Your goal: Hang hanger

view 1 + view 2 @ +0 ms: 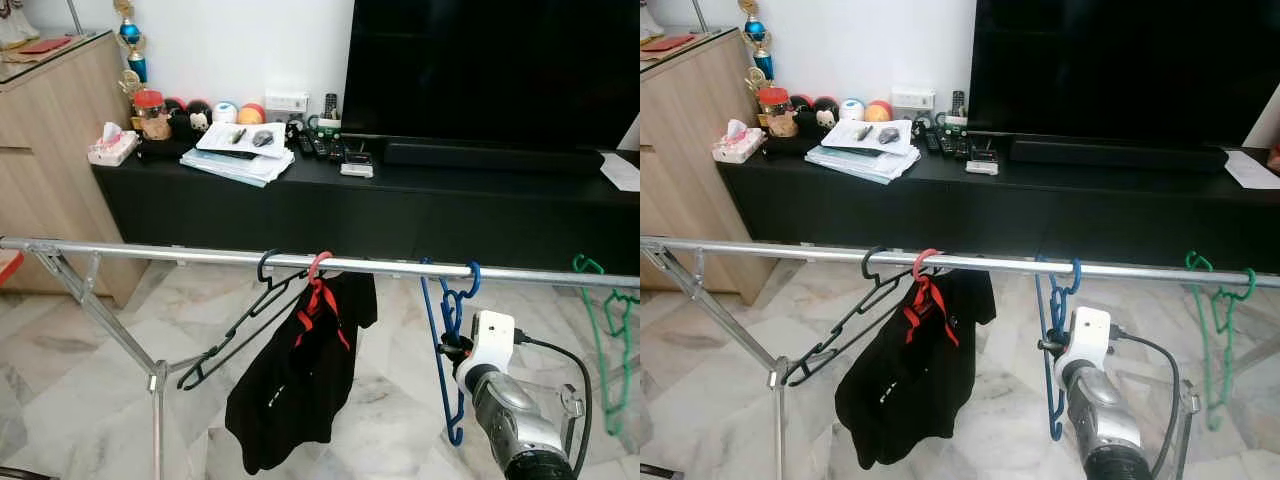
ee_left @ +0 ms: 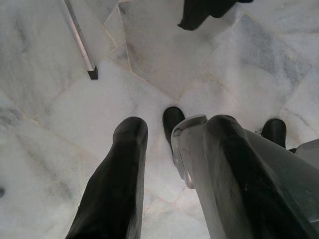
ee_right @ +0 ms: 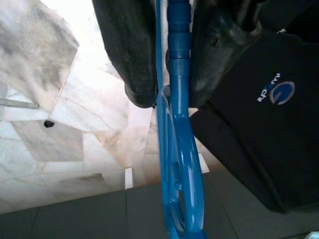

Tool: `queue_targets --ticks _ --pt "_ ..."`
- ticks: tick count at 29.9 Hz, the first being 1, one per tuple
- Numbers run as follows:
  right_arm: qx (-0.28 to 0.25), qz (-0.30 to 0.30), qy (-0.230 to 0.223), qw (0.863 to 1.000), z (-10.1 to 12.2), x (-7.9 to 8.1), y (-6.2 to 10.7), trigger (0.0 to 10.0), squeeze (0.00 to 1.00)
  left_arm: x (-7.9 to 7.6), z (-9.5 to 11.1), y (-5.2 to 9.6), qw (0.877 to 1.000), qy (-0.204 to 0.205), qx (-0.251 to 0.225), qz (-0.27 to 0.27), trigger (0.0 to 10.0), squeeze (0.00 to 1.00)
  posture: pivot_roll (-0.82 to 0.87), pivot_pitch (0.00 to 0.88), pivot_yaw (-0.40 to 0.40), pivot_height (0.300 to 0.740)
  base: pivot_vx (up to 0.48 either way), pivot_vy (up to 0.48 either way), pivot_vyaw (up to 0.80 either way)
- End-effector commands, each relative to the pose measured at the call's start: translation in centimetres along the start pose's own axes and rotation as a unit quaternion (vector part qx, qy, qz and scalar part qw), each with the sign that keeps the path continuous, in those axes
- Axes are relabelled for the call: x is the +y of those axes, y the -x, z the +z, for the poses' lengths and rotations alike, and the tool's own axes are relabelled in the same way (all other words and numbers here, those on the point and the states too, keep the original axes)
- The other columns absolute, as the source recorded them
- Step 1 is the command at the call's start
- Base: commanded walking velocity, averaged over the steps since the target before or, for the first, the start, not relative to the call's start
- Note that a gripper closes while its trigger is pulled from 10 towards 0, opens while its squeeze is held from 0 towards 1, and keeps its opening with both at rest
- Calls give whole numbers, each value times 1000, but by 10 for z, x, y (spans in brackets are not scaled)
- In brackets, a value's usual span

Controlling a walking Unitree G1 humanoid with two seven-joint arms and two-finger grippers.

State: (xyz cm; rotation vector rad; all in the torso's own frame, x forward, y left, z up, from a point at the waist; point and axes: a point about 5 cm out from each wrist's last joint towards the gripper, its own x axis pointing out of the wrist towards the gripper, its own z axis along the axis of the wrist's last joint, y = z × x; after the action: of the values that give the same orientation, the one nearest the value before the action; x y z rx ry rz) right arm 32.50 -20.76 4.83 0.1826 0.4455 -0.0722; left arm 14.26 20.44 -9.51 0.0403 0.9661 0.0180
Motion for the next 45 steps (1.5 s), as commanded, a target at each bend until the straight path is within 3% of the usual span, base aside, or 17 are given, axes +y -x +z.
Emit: queue_targets --ticks 1,7,11,12,13,17,19,21,22,23,24,27,32,35,37,45 --pt "-7 -6 -6 1000 -5 -1 1 10000 506 -13 -46 12 996 -13 82 -21 10000 0 7 37 -45 740 0 0 0" --pt "-41 -6 1 999 -2 -3 4 10000 502 -16 -48 13 996 -13 84 -22 10000 0 6 38 -47 740 0 0 0" --pt "-84 1 -1 996 3 -2 8 10000 576 -21 -50 13 996 -14 87 -26 10000 0 0 38 -47 740 0 0 0" --pt "-89 2 2 996 3 -2 9 10000 827 -22 -51 13 996 -15 87 -27 10000 0 -1 37 -47 740 0 0 0" --pt "-100 4 7 995 2 -2 11 10000 1000 -22 -52 13 996 -16 88 -28 10000 0 -1 38 -47 740 0 0 0" --pt "-117 -1 6 993 2 -3 13 10000 1000 -21 -53 14 995 -16 90 -28 10000 0 -3 40 -48 740 0 0 0" --pt "-158 -16 11 987 5 -7 20 10000 1000 -15 -57 16 995 -16 93 -25 10000 0 -6 43 -47 740 0 0 0" --pt "-194 -21 14 981 8 -10 27 10000 890 -8 -60 18 995 -16 97 -22 10000 0 -10 43 -47 740 0 0 0" --pt "-205 -23 14 978 9 -11 29 10000 890 -6 -61 19 995 -16 98 -21 10000 0 -12 44 -46 740 0 0 0" --pt "-218 -22 12 976 10 -12 33 10000 647 -4 -63 20 995 -16 99 -20 10000 0 -17 42 -48 740 0 0 0" --pt "-229 -23 21 973 9 -13 37 10000 0 -1 -64 21 995 -17 101 -19 10000 0 -21 39 -49 740 0 0 0" --pt "-237 -25 45 970 -2 -18 50 10000 0 3 -66 23 994 -25 108 -21 10000 0 -18 23 -57 740 0 0 0" --pt "-218 -44 40 974 -18 -30 59 10000 0 -3 -63 20 994 -25 104 -26 10000 0 -11 3 -70 740 0 0 0" --pt "-198 -55 53 977 -31 -40 68 10000 0 -20 -55 15 994 -23 97 -34 10000 0 -13 0 -84 740 0 0 0" --pt "-175 -71 63 980 -41 -53 75 10000 0 -40 -40 7 995 -23 86 -44 10000 0 -18 0 -99 740 0 0 0" --pt "-121 -85 55 987 -64 -63 76 10000 0 -48 -38 6 995 -21 84 -55 10000 0 -12 0 -125 740 0 0 0"
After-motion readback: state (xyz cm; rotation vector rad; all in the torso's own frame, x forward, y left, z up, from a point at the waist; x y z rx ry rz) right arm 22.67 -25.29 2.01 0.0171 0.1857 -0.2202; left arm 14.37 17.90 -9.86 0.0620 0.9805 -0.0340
